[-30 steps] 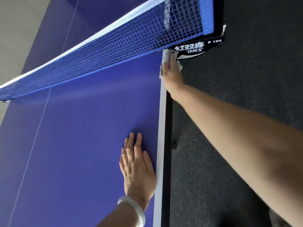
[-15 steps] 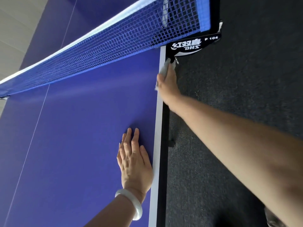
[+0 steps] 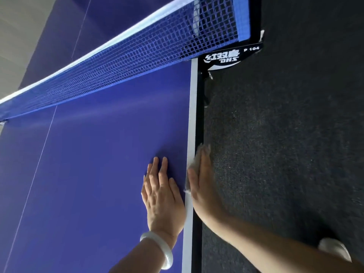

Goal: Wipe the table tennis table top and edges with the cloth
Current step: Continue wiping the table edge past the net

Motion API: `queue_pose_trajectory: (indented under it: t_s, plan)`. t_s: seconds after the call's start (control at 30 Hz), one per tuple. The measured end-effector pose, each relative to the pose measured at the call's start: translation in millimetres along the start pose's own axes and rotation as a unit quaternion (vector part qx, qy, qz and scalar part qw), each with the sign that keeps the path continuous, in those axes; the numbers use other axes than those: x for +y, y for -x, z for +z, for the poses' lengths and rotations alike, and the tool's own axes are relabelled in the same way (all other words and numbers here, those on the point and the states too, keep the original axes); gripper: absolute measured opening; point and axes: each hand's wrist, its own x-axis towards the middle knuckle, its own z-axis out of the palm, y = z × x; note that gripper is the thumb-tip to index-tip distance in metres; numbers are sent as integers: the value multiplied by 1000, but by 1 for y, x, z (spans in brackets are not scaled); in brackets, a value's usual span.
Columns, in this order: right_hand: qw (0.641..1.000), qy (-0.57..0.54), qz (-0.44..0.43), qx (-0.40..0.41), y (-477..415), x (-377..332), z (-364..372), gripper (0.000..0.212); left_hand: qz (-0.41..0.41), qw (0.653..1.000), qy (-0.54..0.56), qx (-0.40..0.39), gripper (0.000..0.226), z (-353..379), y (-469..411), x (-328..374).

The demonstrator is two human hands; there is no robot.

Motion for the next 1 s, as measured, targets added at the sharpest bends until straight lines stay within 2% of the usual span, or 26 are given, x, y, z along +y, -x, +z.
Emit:
queue_pose_trajectory:
  t_s: [0.13,0.27,0.33,0.43,0.57,0.63,0.73,0.9,1.0]
  plan:
    - [997,-9,80,-18,-103,-19,-9,63,1,1000,-12,0,53,2,0,-3]
    - [994,49,98,-20,-217,-50,-37,63,-3,1000,-5,2,53,2,0,-3]
    - [995,42,82,-30,-221,-53,-37,58,0,1000,-4,4,52,3,0,-3]
    - [999,-10,50,-1,-166,-46,-23,54,-5,1000,-5,-1,53,2,1,-1]
    - [995,81,54,-28,-57,-15,-8,63,-6,1000,-10,-5,53,2,0,-1]
    - [995,77,61,-25,-37,-4,-4,67,-4,1000,-15,-6,55,1,0,0]
    - [995,21,93,-18,-82,-16,-7,70,-7,1000,-13,-3,58,1,0,0]
    - [989,72,131,-10,-224,-46,-33,62,-5,1000,-8,3,57,2,1,-2]
    - [990,66,124,-19,-226,-50,-31,57,-3,1000,-6,5,57,3,1,-3]
